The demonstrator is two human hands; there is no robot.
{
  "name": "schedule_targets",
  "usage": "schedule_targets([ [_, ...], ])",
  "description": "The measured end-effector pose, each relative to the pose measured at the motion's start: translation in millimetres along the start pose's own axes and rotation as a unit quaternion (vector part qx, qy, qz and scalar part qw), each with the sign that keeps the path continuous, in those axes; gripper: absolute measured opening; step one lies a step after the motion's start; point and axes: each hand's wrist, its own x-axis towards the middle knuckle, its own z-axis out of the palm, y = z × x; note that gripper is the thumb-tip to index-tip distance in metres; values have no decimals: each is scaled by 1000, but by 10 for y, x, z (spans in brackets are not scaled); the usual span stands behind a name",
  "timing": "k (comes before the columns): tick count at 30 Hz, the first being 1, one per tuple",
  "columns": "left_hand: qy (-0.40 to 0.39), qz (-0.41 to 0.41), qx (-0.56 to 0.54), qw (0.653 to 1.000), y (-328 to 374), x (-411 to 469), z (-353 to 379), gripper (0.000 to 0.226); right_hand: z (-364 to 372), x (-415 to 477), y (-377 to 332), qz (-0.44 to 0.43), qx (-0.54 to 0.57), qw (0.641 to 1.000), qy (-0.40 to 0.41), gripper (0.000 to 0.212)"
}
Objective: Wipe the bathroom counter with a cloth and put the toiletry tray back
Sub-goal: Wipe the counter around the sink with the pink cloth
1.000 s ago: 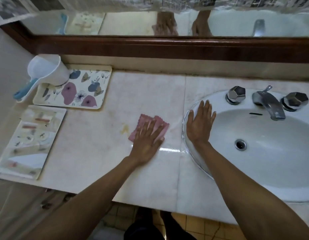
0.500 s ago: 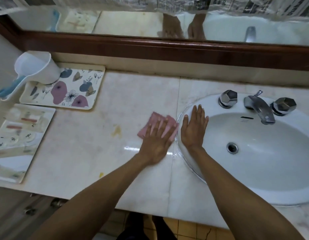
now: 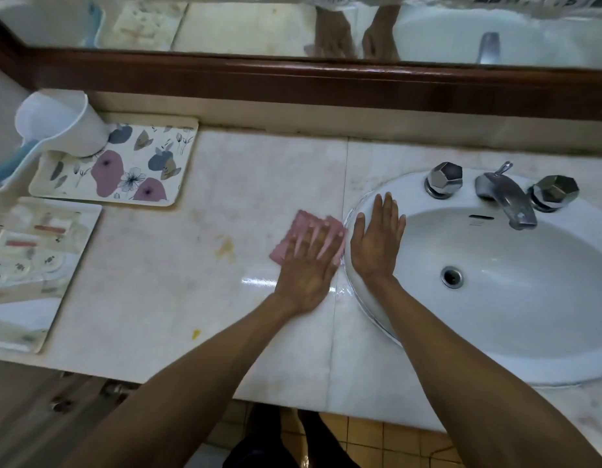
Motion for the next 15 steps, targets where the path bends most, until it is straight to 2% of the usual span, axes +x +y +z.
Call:
schedule_targets([
  [5,-56,134,32,989,-376,-167,-114,54,-17,-12,-28,2,-28,1000,-9,57],
  [6,-59,132,32,989,-457,-68,-142,54,-20,0,-41,4,-36,999,-15,57],
  [9,-61,58,-14,996,-719,391,-267,53,-4,39,-95,5,-69,997,-37,55],
  [12,-86,24,-39,995,-1083,768,-429,52,-6,77,-153,-60,-88,994,-39,51],
  [15,-88,11,-61,994,-1525,778,-597,52,25,85,-317,-124,-80,988,-52,51],
])
